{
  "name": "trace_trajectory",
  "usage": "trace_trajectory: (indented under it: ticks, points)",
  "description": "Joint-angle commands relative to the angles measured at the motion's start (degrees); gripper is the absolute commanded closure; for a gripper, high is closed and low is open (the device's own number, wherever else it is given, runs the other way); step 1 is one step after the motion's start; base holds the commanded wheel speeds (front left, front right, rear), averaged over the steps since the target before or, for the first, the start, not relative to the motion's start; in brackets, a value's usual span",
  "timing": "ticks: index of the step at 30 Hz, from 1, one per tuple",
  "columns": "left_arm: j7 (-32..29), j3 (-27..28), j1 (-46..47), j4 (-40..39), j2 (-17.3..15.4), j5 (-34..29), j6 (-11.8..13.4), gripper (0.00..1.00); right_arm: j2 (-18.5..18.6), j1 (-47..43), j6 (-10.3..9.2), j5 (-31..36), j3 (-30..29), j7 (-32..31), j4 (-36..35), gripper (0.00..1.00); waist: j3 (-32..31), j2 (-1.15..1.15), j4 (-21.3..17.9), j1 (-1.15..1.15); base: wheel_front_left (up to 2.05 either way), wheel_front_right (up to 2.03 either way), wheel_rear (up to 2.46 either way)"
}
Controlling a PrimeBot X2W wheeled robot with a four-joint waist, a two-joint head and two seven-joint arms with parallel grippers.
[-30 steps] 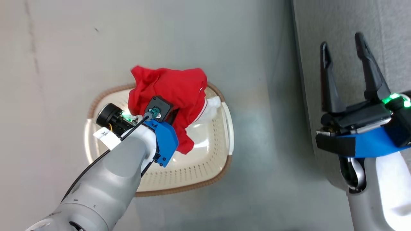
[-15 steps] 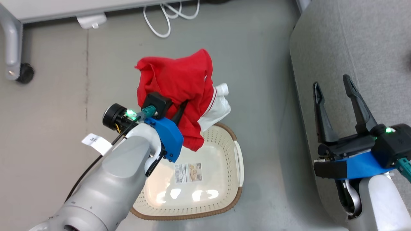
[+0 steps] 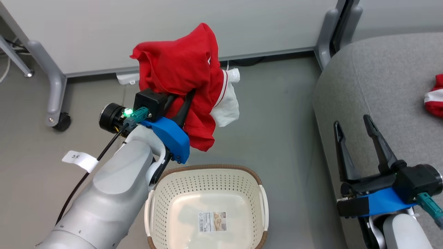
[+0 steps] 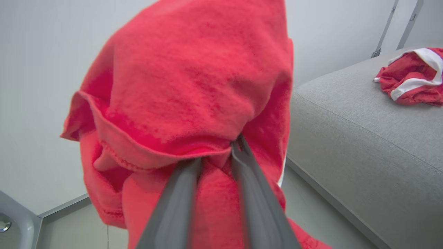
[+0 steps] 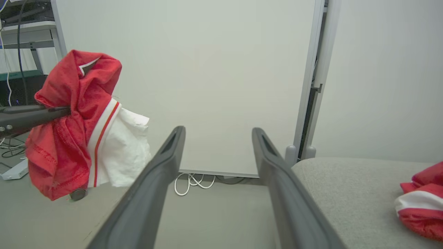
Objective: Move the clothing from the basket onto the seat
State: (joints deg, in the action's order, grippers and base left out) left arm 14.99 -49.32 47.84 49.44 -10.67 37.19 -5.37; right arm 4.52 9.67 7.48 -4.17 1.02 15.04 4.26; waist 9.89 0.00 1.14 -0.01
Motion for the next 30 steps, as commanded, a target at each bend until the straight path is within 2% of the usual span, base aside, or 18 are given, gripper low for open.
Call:
trace_trajectory:
  ticks: [1, 10, 30]
  points:
    - [0.27, 0.66, -0.83, -0.93, -0.09, -0.49, 0.19, 1.00, -0.27, -1.16, 0.03, -0.13, -0.15, 0.21, 0.06, 0.00, -1.52, 0.00, 0.60, 0.01, 0.00, 0.00, 0.00]
    - [0.28, 3.26, -3.03, -7.25, 0.07, -3.07, 0.86, 1.00, -1.20, -4.28, 0.03, -0.43, 0.07, 0.21, 0.47, 0.00, -4.78, 0.00, 2.10, 0.01, 0.00, 0.00, 0.00]
    - [-1.01, 2.62, -4.86, -16.10, -1.63, -3.34, 2.80, 1.00, -1.66, -5.54, 0.03, -0.73, 0.48, 0.21, 0.88, 0.00, -6.53, 0.00, 2.78, 0.01, 0.00, 0.00, 0.00]
